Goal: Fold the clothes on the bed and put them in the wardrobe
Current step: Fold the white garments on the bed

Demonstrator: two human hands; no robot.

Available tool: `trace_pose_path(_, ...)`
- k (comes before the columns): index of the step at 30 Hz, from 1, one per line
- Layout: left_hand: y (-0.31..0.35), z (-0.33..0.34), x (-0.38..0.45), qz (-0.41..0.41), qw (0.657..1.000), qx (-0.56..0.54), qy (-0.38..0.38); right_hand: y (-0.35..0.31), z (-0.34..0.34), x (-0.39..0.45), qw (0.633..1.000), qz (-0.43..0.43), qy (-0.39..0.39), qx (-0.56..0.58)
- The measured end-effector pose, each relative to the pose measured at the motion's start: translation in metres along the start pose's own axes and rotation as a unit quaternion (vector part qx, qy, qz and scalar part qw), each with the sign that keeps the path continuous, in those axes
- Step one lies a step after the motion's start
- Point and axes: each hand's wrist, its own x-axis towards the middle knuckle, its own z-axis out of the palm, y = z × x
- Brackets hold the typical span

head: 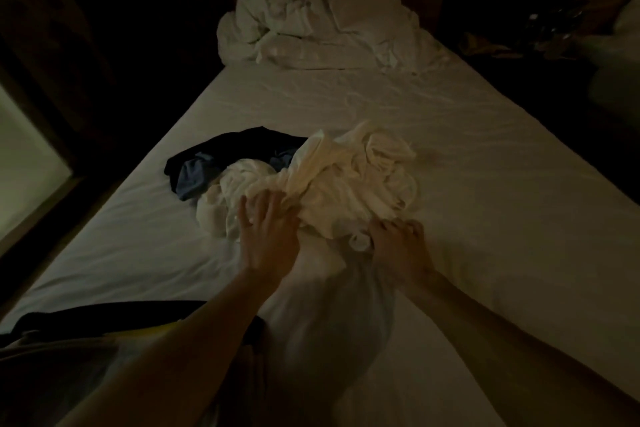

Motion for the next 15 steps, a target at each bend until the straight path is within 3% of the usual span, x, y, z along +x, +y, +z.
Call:
trace_pose_path(3,0.011,-0.035,-0.008,0.047,0.995,-0.057,0.065,0.004,-0.030,-0.021,1.000,0.020,-0.004,-0.014)
trace_pose_path(5,0.023,-0.067,-0.014,0.085,0.985,-0.136,0.067,0.008,-0.052,-0.043,0.999,0.009,-0.035,-0.013)
trace_pose_path(6,0.030,-0.083,-0.019,0.086,0.975,-0.198,0.046,0.011,-0.060,-0.056,0.999,0.006,-0.053,-0.012)
trace_pose_path(9,0.059,-0.139,-0.045,0.039,0.913,-0.388,-0.120,0.021,-0.091,-0.101,0.993,0.018,-0.118,0.007)
trace_pose_path(12,0.092,-0.184,-0.077,0.028,0.882,-0.432,-0.184,0.031,-0.112,-0.149,0.966,0.071,-0.239,0.065)
trace_pose_path(15,0.130,-0.230,-0.117,0.020,0.840,-0.484,-0.243,0.040,-0.121,-0.190,0.926,0.150,-0.286,0.197)
